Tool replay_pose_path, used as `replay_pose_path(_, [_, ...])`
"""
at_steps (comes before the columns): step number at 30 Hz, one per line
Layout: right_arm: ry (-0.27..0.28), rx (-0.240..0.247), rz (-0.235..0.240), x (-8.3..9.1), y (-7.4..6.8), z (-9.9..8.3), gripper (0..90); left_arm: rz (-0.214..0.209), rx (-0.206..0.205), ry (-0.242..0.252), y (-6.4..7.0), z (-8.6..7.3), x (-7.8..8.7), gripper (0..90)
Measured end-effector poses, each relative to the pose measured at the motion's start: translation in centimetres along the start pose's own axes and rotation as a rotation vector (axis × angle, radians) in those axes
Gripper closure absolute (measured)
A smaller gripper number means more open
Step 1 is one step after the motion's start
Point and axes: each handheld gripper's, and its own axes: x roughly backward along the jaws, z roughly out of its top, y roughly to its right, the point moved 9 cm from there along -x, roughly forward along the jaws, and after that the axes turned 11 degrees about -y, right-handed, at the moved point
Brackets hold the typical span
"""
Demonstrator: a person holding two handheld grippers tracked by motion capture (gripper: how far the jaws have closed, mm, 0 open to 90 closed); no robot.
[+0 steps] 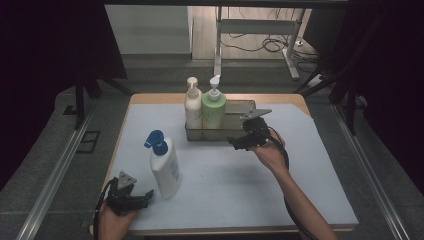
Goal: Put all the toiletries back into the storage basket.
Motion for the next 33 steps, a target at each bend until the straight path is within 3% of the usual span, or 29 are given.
replay_pose_path(2, [-0.002, 0.013, -0.006, 0.4, -0.2, -0.3, 0.0, 0.000, 0.000, 0.000, 0.0, 0.0, 0.0, 12.8])
replay_pose_path(11, [0.001, 0.053, -0.017, 2.6, -0.7, -2.3, 0.0, 0.000, 0.000, 0.000, 0.0, 0.0, 0.0, 12.8])
replay_pose_path(17, [-0.021, 0.029, -0.012, 3.6, -0.7, -4.4, 0.0, 0.000, 0.000, 0.000, 0.0, 0.0, 0.0, 12.8])
replay_pose_path(22, [-0.030, 0.049, -0.002, 4.3, -1.0, -6.1, 0.0, 0.000, 0.001, 0.000, 0.0, 0.0, 0.0, 12.8])
replay_pose_path(33, [-0.010, 0.035, -0.020, 6.0, -1.5, -9.1, 0.0, -0.001, 0.000, -0.001, 0.0, 0.0, 0.0, 12.8])
